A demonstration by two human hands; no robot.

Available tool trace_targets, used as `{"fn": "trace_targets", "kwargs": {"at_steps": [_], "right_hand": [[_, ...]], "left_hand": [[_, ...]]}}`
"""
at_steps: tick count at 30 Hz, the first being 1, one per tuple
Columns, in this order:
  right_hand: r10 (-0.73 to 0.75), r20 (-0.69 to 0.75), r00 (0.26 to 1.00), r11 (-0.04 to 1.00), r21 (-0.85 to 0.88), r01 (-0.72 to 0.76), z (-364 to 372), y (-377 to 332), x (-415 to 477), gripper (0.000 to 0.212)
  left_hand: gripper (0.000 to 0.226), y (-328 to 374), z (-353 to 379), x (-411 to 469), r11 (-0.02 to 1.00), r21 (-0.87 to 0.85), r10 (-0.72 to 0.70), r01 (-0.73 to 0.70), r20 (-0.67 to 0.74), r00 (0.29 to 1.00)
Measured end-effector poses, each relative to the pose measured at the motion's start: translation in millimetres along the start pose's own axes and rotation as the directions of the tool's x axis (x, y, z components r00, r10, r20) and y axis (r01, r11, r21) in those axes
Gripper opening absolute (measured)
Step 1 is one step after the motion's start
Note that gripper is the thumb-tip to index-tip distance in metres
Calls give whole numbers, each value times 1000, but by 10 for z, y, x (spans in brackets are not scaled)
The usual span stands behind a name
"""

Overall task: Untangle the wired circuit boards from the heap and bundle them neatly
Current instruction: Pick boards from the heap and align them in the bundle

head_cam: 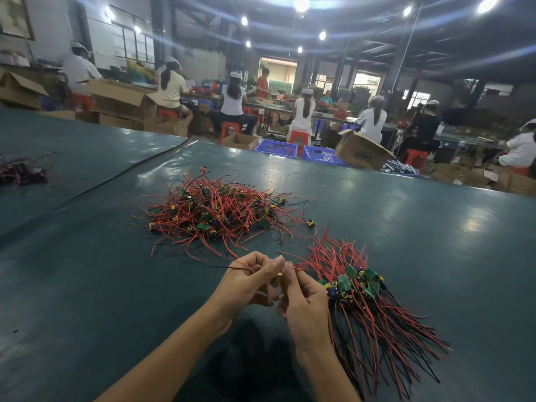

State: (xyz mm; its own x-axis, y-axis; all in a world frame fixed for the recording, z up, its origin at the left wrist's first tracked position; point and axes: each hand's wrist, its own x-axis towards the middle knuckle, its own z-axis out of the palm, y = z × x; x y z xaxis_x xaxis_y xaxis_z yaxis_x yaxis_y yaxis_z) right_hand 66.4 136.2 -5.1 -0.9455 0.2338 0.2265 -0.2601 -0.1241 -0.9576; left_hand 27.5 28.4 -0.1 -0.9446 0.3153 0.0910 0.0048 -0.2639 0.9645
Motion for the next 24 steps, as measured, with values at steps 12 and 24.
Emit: {"fn": "trace_targets", "kwargs": {"at_steps": [12, 24], "right_hand": [[227, -155, 961, 970, 127, -208, -18, 26, 86, 26], [238, -421, 875, 921, 385, -65, -409, -74, 346, 24]], "left_hand": [[54, -13, 77, -29, 975, 201, 96, -94, 1, 995], [42, 108, 42, -79, 982, 186, -27, 5, 113, 993]]}}
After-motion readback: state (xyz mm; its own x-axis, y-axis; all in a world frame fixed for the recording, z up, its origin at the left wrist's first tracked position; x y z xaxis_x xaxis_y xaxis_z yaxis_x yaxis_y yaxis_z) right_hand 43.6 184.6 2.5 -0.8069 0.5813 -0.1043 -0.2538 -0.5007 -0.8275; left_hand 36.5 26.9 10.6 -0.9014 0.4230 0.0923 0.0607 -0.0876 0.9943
